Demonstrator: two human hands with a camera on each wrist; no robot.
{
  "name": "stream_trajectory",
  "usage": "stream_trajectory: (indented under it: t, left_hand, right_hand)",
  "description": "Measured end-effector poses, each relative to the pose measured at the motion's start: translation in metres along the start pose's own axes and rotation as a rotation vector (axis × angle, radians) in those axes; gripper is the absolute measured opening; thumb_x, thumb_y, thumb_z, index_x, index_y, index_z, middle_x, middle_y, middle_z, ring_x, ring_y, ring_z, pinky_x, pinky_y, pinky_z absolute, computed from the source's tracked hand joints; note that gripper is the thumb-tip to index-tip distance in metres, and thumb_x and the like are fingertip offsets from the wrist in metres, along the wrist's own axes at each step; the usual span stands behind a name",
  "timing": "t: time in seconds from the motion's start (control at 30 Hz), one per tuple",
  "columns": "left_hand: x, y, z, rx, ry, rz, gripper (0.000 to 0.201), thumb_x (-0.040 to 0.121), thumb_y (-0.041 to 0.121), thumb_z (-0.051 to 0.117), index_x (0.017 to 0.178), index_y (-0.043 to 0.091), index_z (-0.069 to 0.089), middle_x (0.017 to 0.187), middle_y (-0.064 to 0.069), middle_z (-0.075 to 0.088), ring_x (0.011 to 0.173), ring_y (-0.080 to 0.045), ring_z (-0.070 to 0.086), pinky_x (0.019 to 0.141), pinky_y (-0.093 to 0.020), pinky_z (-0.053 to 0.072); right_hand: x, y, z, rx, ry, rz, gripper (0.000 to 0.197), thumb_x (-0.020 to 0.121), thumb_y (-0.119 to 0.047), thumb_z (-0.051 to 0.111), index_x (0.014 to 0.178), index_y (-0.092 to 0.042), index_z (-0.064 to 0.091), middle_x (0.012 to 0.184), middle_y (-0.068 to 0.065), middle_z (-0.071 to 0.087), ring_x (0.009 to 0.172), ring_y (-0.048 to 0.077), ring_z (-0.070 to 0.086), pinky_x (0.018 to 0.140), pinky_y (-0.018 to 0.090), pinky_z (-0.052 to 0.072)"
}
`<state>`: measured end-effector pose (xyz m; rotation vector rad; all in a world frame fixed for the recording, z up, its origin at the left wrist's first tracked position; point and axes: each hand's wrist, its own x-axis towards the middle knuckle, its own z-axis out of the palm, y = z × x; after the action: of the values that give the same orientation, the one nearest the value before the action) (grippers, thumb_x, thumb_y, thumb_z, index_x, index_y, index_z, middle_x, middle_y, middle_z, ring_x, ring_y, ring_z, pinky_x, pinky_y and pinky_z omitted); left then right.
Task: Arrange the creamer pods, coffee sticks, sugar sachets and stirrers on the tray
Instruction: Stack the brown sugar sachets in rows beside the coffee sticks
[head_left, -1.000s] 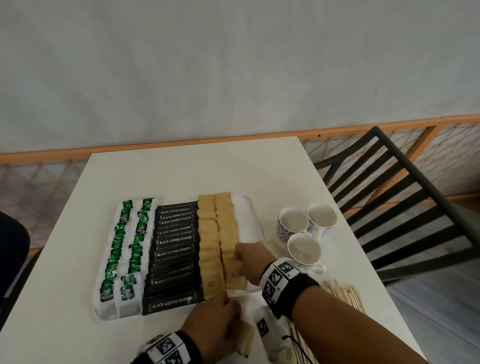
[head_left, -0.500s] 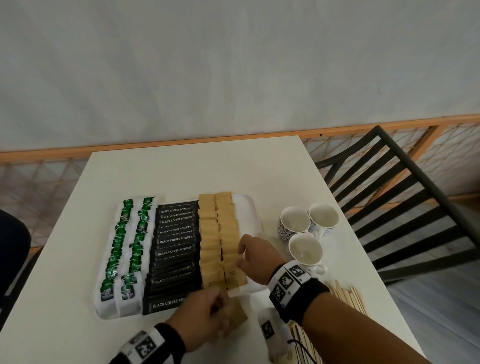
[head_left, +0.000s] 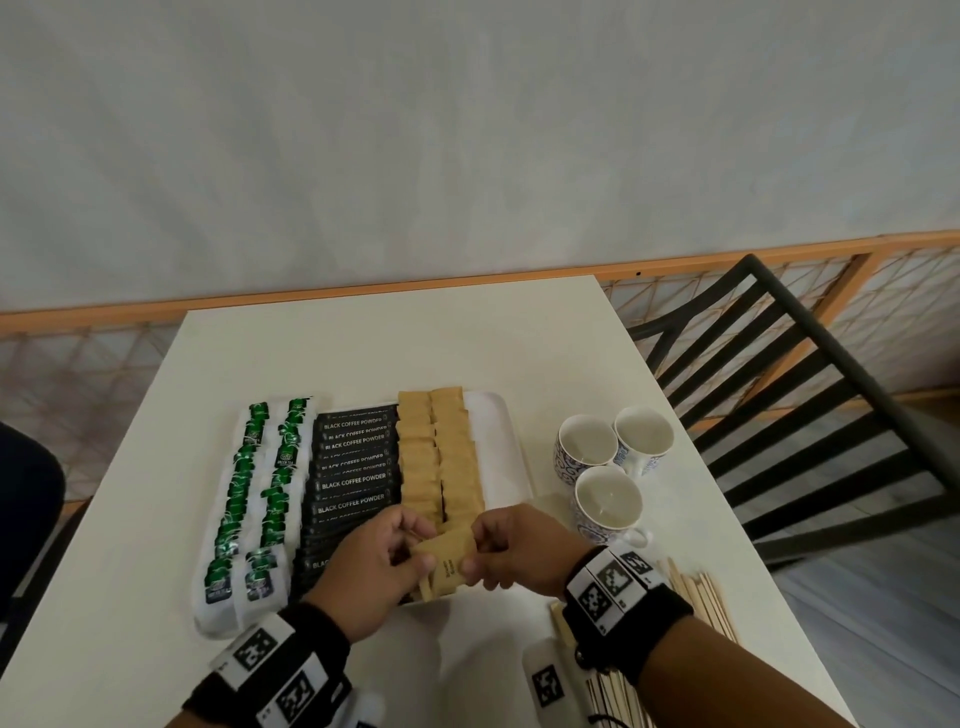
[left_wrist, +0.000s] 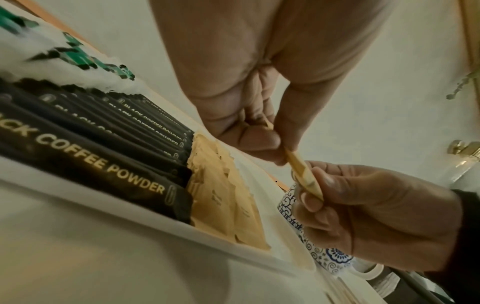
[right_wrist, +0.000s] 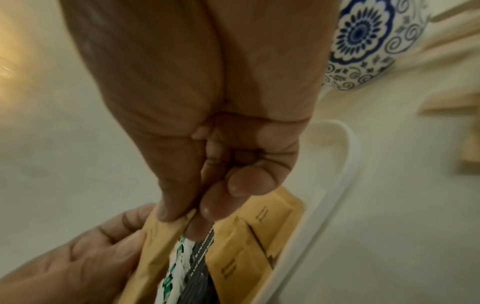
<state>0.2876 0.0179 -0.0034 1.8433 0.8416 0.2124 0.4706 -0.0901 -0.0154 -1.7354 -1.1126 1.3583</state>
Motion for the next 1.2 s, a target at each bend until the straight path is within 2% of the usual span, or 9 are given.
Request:
stream_trajectory:
  t: [0.13, 0.2, 0.3, 0.47, 0.73, 0.87, 0.93, 1.03, 1.2]
  left_hand:
    - [-0.003, 0.01, 0.005, 0.22, -0.095, 0.117, 0.028, 0.083, 0.011, 0.065, 0.093, 0.033, 0.052, 0.08, 0.009, 0.065, 0.07, -0.007, 0.061, 0.066, -0.022, 0.049]
    - [-0.004, 0.016, 0.011, 0.235, -0.13, 0.155, 0.03, 0.082, 0.011, 0.065, 0.092, 0.035, 0.05, 0.076, 0.012, 0.063, 0.065, -0.004, 0.059, 0.061, -0.016, 0.046]
    - [-0.003, 0.016, 0.016, 0.218, -0.006, 0.16, 0.032, 0.083, 0.009, 0.067, 0.091, 0.036, 0.051, 0.073, 0.01, 0.061, 0.068, -0.001, 0.058, 0.062, -0.01, 0.043]
    - [-0.004, 0.003, 0.013, 0.272, 0.086, 0.093, 0.032, 0.088, 0.014, 0.062, 0.089, 0.043, 0.049, 0.075, 0.009, 0.059, 0.07, -0.003, 0.057, 0.067, -0.019, 0.047]
    - [-0.01, -0.004, 0.01, 0.329, 0.081, 0.042, 0.032, 0.088, 0.012, 0.061, 0.092, 0.042, 0.049, 0.077, 0.01, 0.06, 0.073, -0.003, 0.057, 0.063, -0.014, 0.042]
    - [-0.013, -0.008, 0.009, 0.318, 0.082, 0.016, 0.026, 0.089, 0.013, 0.06, 0.1, 0.036, 0.054, 0.079, 0.011, 0.061, 0.074, -0.003, 0.058, 0.065, -0.014, 0.043]
    - [-0.015, -0.009, 0.009, 0.322, 0.081, 0.004, 0.026, 0.089, 0.013, 0.06, 0.1, 0.036, 0.053, 0.08, 0.011, 0.06, 0.073, -0.002, 0.058, 0.064, -0.013, 0.041]
    - [-0.018, -0.011, 0.009, 0.324, 0.071, 0.003, 0.027, 0.088, 0.012, 0.061, 0.096, 0.036, 0.053, 0.077, 0.01, 0.06, 0.074, 0.002, 0.056, 0.064, -0.013, 0.042]
    - [-0.028, -0.013, 0.012, 0.358, 0.021, 0.018, 0.023, 0.088, 0.019, 0.063, 0.095, 0.038, 0.053, 0.081, 0.013, 0.059, 0.07, 0.002, 0.055, 0.063, -0.012, 0.041]
  right_hand:
    - [-0.002, -0.001, 0.002, -0.323, 0.041, -0.084, 0.019, 0.077, -0.032, 0.077, 0.084, -0.021, 0.065, 0.07, -0.011, 0.057, 0.061, 0.0, 0.048, 0.063, 0.016, 0.04]
    - [-0.003, -0.002, 0.005, -0.456, 0.014, -0.128, 0.016, 0.079, -0.033, 0.073, 0.076, -0.02, 0.064, 0.067, -0.008, 0.054, 0.06, 0.005, 0.044, 0.059, 0.019, 0.036]
    - [-0.001, 0.001, 0.008, -0.576, 0.0, -0.107, 0.021, 0.081, -0.026, 0.068, 0.071, -0.011, 0.057, 0.07, 0.004, 0.052, 0.065, 0.015, 0.045, 0.059, 0.027, 0.035]
    - [0.004, 0.01, 0.0, -0.503, 0.241, 0.095, 0.04, 0.084, -0.034, 0.066, 0.058, -0.021, 0.039, 0.073, 0.003, 0.056, 0.073, 0.017, 0.05, 0.062, 0.026, 0.037]
    - [0.016, 0.002, 0.01, -0.612, 0.213, 0.207, 0.043, 0.085, -0.037, 0.066, 0.057, -0.02, 0.038, 0.06, -0.006, 0.041, 0.076, 0.018, 0.048, 0.067, 0.023, 0.034]
    - [0.017, 0.001, 0.012, -0.621, 0.249, 0.237, 0.041, 0.086, -0.035, 0.065, 0.059, -0.02, 0.037, 0.065, -0.004, 0.043, 0.079, 0.018, 0.048, 0.069, 0.024, 0.035]
    - [0.016, 0.0, 0.014, -0.625, 0.27, 0.241, 0.037, 0.086, -0.033, 0.064, 0.065, -0.02, 0.037, 0.079, 0.001, 0.051, 0.084, 0.019, 0.049, 0.072, 0.026, 0.039]
    - [0.013, 0.0, 0.018, -0.558, 0.343, 0.255, 0.028, 0.082, -0.03, 0.067, 0.091, -0.017, 0.043, 0.102, 0.008, 0.058, 0.096, 0.025, 0.056, 0.072, 0.027, 0.04]
    - [-0.013, 0.0, 0.011, -0.477, 0.354, 0.109, 0.032, 0.08, -0.026, 0.07, 0.096, -0.021, 0.042, 0.085, -0.003, 0.057, 0.083, 0.016, 0.052, 0.07, 0.023, 0.038]
